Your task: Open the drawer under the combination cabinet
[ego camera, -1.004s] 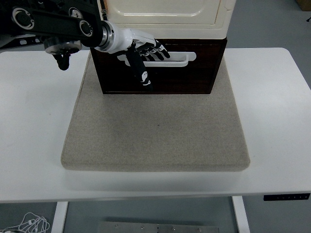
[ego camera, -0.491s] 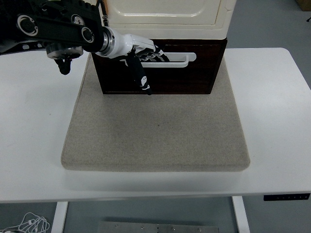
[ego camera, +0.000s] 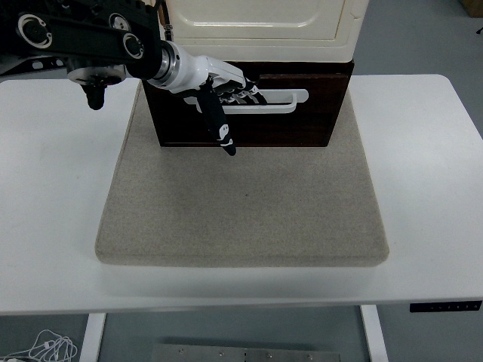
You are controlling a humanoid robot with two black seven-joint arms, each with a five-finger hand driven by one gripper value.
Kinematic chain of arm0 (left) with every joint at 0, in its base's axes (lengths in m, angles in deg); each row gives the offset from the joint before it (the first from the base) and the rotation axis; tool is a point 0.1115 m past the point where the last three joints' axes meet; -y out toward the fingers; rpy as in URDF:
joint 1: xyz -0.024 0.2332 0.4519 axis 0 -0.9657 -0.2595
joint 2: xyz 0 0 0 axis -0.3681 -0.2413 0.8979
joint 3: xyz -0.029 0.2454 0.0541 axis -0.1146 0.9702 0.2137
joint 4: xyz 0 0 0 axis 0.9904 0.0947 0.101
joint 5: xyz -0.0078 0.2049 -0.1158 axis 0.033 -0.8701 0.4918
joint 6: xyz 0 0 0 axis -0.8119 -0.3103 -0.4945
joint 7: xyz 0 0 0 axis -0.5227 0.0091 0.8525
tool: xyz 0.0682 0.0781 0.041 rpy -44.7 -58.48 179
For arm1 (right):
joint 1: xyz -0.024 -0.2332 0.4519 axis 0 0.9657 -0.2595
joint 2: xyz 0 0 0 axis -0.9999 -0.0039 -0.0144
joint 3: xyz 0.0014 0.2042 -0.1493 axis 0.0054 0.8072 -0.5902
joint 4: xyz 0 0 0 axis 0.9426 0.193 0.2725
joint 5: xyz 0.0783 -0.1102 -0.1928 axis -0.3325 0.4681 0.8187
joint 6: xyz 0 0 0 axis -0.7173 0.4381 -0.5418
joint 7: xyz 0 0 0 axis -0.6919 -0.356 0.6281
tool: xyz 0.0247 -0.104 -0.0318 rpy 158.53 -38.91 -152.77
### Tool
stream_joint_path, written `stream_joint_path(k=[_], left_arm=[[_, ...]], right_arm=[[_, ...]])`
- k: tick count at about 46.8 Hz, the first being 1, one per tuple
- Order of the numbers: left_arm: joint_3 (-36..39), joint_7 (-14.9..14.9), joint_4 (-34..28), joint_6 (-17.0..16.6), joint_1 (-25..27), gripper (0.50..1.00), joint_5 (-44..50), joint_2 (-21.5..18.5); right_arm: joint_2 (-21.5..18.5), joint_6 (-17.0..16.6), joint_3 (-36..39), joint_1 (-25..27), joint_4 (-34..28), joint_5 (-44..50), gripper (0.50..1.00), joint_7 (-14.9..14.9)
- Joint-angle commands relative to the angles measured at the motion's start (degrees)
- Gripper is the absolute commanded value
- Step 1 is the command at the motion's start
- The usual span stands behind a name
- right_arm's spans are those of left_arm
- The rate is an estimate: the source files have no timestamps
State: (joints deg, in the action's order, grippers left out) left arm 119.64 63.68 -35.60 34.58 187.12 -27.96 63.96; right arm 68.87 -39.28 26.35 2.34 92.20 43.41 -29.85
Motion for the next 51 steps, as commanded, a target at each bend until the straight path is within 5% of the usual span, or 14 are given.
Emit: stream_joint_path(k=[1, 51], left_arm=[[-0.05, -0.06, 0.02, 0.93, 0.11, 1.000, 0.02, -0.11], [-2.16, -0.93, -0.25, 14.55, 4.68, 1.000, -1.30, -2.04]], right_arm=[[0.00, 0.05, 0.00, 0.00, 0.00, -0.01, 0.926, 0.00], [0.00, 0.04, 0.00, 0.00, 0.00, -0.01, 0.926, 0.00]])
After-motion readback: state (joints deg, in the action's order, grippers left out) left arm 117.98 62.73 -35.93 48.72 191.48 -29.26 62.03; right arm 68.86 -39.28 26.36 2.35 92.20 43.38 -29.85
